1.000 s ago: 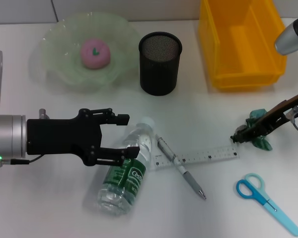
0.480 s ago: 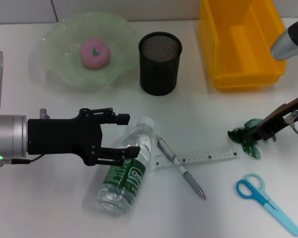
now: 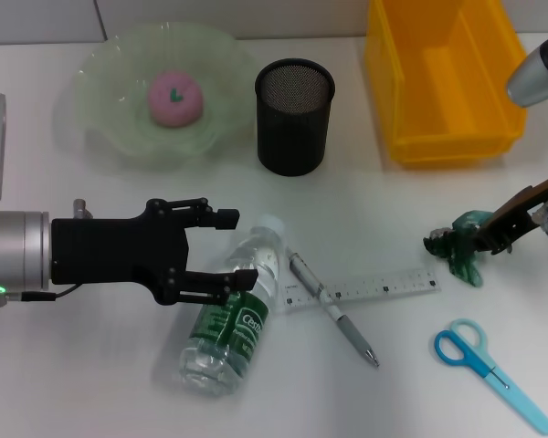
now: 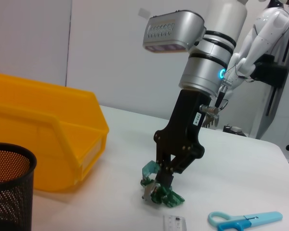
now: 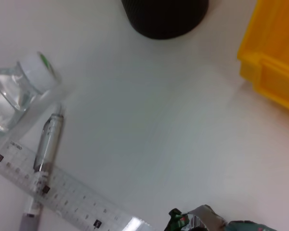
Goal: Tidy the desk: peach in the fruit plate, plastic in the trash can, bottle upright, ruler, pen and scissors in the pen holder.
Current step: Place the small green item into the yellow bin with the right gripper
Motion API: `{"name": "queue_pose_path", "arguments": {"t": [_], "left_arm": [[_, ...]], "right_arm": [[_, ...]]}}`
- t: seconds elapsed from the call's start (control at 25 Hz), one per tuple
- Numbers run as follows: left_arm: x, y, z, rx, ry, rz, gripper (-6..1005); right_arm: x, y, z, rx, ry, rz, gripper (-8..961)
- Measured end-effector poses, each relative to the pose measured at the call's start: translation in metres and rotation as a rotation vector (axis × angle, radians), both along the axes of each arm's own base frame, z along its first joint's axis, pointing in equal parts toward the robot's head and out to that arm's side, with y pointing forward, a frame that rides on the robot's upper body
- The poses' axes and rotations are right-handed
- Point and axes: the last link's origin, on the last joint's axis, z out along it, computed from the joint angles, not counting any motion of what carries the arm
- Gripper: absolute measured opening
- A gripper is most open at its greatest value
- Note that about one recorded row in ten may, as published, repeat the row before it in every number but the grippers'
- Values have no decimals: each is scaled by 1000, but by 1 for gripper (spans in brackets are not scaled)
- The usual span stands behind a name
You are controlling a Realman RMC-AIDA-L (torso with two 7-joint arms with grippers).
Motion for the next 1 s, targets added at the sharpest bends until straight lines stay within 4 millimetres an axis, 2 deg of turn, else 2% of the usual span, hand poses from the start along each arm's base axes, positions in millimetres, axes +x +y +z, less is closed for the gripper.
{"name": "queue_pose_path", "arguments": {"t": [0.04,0.12,0.2,0.24,0.28,0.4,0.44,0.48,0.56,0.64,0.68,0.84,1.0], "left_arm": [[0,0,0,0,0,-1,827],[0,0,0,0,0,-1,827],[0,0,0,0,0,-1,827],[0,0,0,0,0,-2,827],[0,0,0,0,0,-2,827],[0,0,0,0,0,-2,827],[1,0,0,0,0,-2,827],[1,0,0,0,0,-2,827],[1,1,0,0,-1,1,827],[1,1,0,0,-1,1,827],[1,1,0,0,-1,1,827],[1,1,1,1,-7,8,827],[2,2,1,0,-8,6,827]], "right_arm": [[-2,-1,4,7,4,5,-2],[-4,-1,7,12,9,10,-1],[-13,-2,18,31,40,32,1],[-25,-2,38,87,97,66,1],[-25,-2,38,87,97,66,2],[-38,1,80,253,177,118,4],[-38,9,104,390,207,144,5],[-38,9,104,390,207,144,5],[-33,20,117,505,227,167,6],[-22,38,108,574,269,188,8],[-22,38,108,574,269,188,8],[-18,65,74,546,304,205,11],[-17,73,66,541,306,195,39]]}}
